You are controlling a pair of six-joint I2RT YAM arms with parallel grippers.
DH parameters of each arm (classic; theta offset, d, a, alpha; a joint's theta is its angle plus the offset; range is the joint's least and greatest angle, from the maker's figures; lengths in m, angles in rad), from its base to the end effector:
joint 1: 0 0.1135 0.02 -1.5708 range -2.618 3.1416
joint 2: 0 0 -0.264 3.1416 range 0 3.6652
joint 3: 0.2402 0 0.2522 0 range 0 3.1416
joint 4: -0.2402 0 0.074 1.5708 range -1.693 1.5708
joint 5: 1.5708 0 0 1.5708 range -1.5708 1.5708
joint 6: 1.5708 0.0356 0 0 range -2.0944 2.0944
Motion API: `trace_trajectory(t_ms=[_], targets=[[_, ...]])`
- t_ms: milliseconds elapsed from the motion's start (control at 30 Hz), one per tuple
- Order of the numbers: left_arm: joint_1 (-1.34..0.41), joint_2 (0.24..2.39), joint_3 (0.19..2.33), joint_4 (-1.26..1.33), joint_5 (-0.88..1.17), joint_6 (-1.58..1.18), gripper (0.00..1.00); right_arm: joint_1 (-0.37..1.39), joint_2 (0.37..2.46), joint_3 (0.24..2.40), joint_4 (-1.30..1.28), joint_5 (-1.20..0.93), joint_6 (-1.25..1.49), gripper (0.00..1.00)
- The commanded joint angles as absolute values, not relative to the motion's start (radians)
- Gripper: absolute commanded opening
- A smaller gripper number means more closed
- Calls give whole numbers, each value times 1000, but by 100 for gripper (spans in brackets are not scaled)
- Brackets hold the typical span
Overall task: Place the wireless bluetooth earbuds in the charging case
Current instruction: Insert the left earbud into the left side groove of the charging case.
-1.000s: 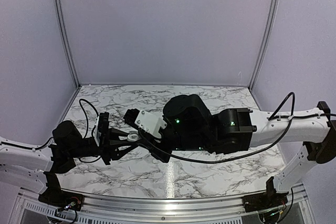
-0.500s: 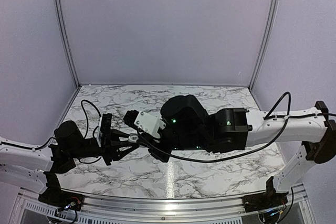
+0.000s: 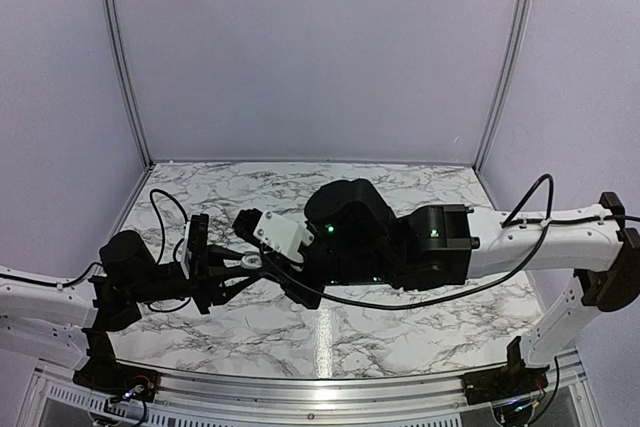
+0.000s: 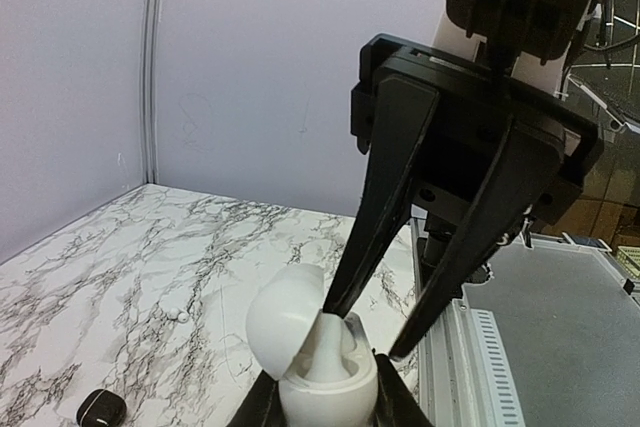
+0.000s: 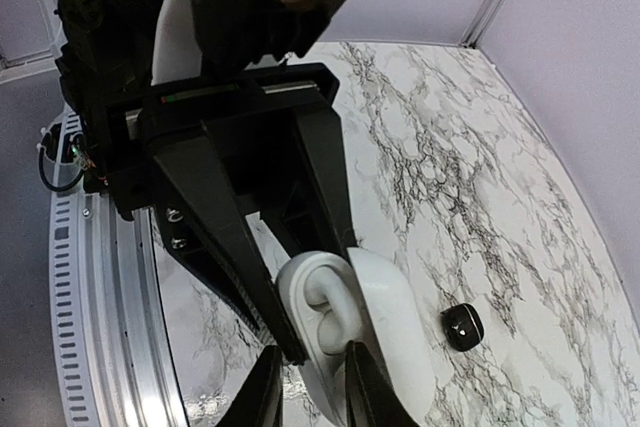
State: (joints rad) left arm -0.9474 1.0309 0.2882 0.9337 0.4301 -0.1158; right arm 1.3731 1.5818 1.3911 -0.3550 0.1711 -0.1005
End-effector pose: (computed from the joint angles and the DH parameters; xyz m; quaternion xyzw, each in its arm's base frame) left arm 0.1104 -0.1790 0.2387 0.4017 0.5023 -0.4991 0.5807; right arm 0.0782 0.3597 0.3333 -0.5524 0.6712 0.2304 0.4372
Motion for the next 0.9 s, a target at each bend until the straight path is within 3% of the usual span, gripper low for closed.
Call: trace_trajectory(t_ms=[0, 667, 867], targets=[[-951, 1005, 303, 982, 402, -118, 0, 1379, 1595, 1421, -371, 120, -87, 24], [-904, 1074, 319, 962, 329, -168, 0, 1376, 1417, 1397, -317, 58, -145, 40], [-873, 1079, 315, 962, 303, -198, 0, 1220, 1335, 1325, -256, -42, -83, 42]])
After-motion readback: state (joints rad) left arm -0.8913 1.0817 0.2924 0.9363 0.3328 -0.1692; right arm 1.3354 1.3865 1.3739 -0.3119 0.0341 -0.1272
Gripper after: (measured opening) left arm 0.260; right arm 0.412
